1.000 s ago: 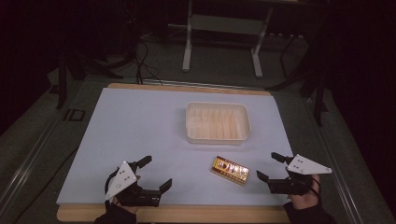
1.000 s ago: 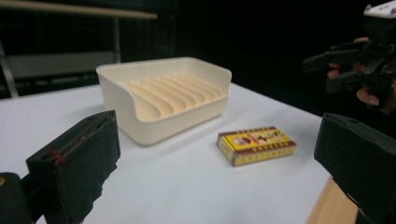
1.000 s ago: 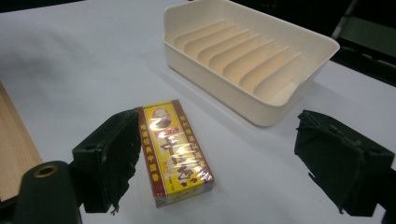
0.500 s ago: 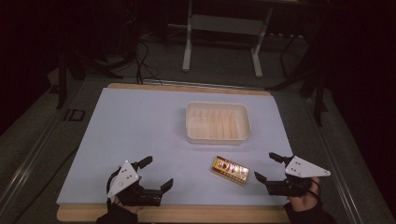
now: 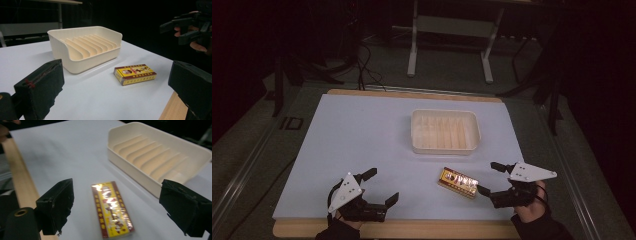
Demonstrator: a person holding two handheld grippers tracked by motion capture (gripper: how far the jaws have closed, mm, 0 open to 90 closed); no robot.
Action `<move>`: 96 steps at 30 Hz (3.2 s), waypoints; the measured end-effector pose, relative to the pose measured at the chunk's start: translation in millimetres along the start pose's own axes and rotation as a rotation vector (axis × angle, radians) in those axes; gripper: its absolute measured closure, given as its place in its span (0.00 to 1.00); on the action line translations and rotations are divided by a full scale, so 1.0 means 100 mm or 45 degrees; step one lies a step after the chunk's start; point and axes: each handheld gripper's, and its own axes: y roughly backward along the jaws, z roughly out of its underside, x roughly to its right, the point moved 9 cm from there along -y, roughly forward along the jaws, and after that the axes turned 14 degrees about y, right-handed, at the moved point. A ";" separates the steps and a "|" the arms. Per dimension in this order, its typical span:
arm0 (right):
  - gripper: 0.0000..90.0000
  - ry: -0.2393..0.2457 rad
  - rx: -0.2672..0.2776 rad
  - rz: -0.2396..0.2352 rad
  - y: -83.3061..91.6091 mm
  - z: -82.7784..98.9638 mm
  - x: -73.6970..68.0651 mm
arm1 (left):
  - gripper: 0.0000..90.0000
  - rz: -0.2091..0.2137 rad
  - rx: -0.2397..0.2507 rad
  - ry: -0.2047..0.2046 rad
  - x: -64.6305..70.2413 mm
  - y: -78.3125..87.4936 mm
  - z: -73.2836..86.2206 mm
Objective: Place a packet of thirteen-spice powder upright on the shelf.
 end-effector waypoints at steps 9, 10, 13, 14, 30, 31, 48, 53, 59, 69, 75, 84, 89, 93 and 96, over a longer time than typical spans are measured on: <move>0.12 0.042 0.001 -0.013 -0.11 -0.10 0.03 | 0.01 0.014 -0.037 0.011 0.00 -0.04 0.05; 0.12 0.053 -0.001 -0.016 -0.14 -0.11 0.03 | 0.01 0.013 -0.040 0.007 0.00 -0.04 0.06; 0.12 0.067 -0.003 -0.041 -0.20 -0.12 0.01 | 0.01 0.021 -0.046 0.002 0.01 -0.05 0.06; 0.12 0.070 -0.009 -0.061 -0.22 -0.13 0.00 | 0.01 0.022 -0.045 0.002 0.02 -0.05 0.06; 0.14 0.114 -0.166 -0.166 -0.64 -0.04 -0.09 | 0.01 0.043 -0.065 0.005 0.04 -0.06 0.09; 0.14 0.122 -0.176 -0.170 -0.66 -0.03 -0.10 | 0.01 0.044 -0.065 0.007 0.04 -0.06 0.09; 0.16 0.196 -0.435 -0.310 -1.06 0.27 -0.17 | 0.01 0.052 -0.083 0.002 0.04 -0.07 0.11; 0.17 0.219 -0.498 -0.325 -1.14 0.34 -0.15 | 0.01 0.055 -0.086 0.004 0.04 -0.07 0.11; 0.18 0.225 -0.565 -0.360 -1.21 0.41 -0.11 | 0.01 0.057 -0.088 0.005 0.04 -0.07 0.11; 0.20 0.219 -0.708 -0.408 -1.25 0.53 -0.07 | 0.01 0.061 -0.097 0.004 0.04 -0.07 0.12; 0.21 0.239 -0.806 -0.454 -1.27 0.59 -0.07 | 0.01 0.063 -0.101 0.005 0.04 -0.08 0.13; 0.27 0.273 -0.885 -0.485 -1.32 0.59 -0.09 | 0.01 0.063 -0.107 0.004 0.04 -0.08 0.13; 0.29 0.271 -0.954 -0.507 -1.33 0.59 -0.11 | 0.01 0.058 -0.114 -0.005 0.04 -0.09 0.14; 0.33 0.292 -1.010 -0.507 -1.33 0.58 -0.12 | 0.01 0.051 -0.128 -0.016 0.04 -0.09 0.16; 0.34 0.316 -1.032 -0.498 -1.33 0.57 -0.13 | 0.01 0.051 -0.129 -0.016 0.04 -0.09 0.16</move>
